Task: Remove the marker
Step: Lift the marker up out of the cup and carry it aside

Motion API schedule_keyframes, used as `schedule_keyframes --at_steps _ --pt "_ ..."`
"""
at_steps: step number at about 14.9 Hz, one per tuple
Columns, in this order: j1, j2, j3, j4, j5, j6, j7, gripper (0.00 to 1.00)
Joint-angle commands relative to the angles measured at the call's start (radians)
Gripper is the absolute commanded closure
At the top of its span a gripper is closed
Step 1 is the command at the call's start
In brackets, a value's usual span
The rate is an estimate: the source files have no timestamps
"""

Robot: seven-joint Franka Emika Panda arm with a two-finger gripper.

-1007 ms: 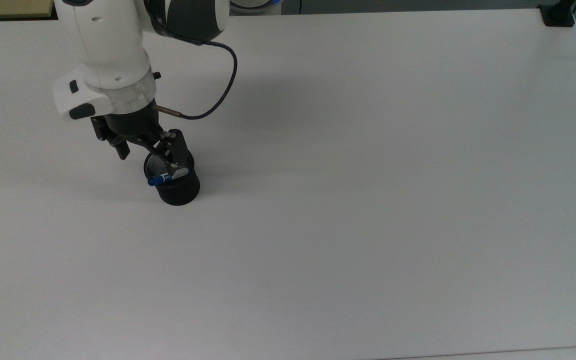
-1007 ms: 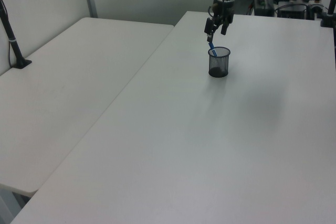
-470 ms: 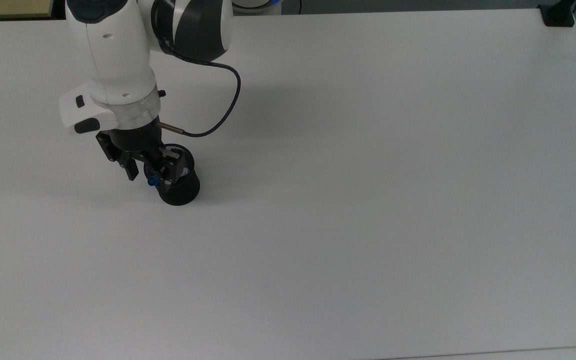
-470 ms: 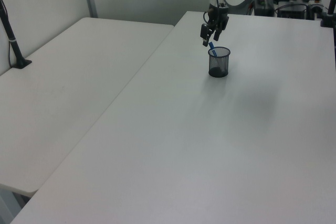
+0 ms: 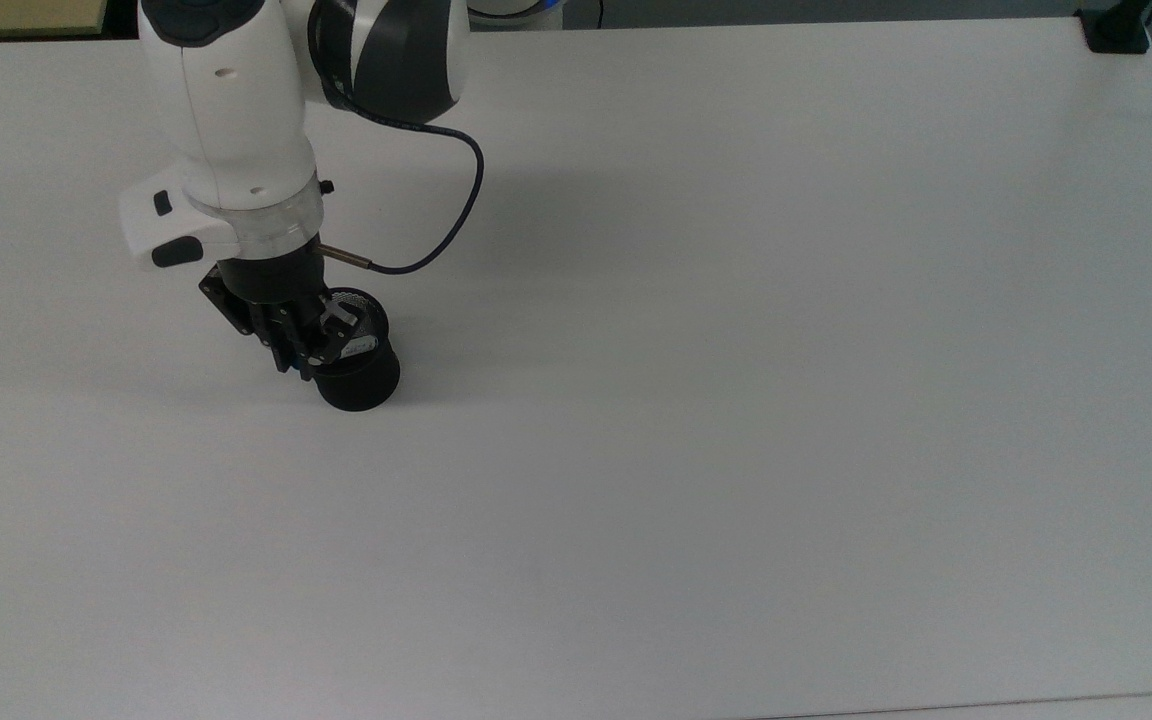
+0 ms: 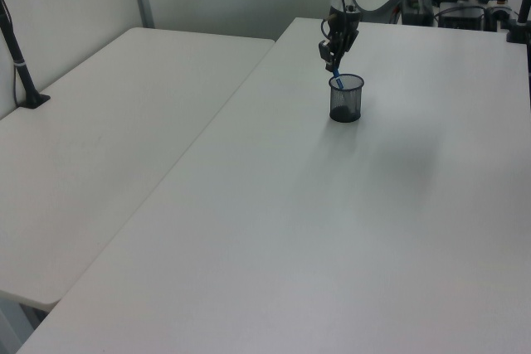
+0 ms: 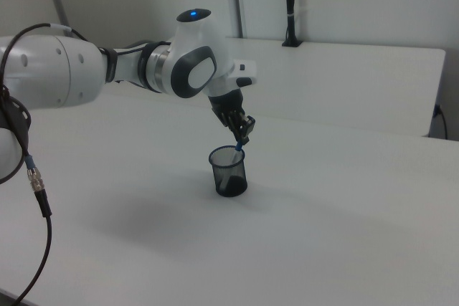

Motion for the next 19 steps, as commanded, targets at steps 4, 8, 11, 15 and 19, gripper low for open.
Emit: schedule_keyframes --at_steps 4,8,11,15,19 --pt "0.020 -0.006 -0.001 0.002 -0.028 0.014 0.015 0.93" --pt "0.011 -0.068 -0.009 0.008 -0.014 0.006 0.017 0.93" --pt "0.019 -0.120 -0.009 0.027 -0.012 0.000 0.017 0.96" --pt "0.025 -0.215 -0.001 0.027 -0.012 -0.031 0.020 0.96" --pt "0.054 -0.229 0.014 0.028 -0.009 -0.167 0.018 0.96"
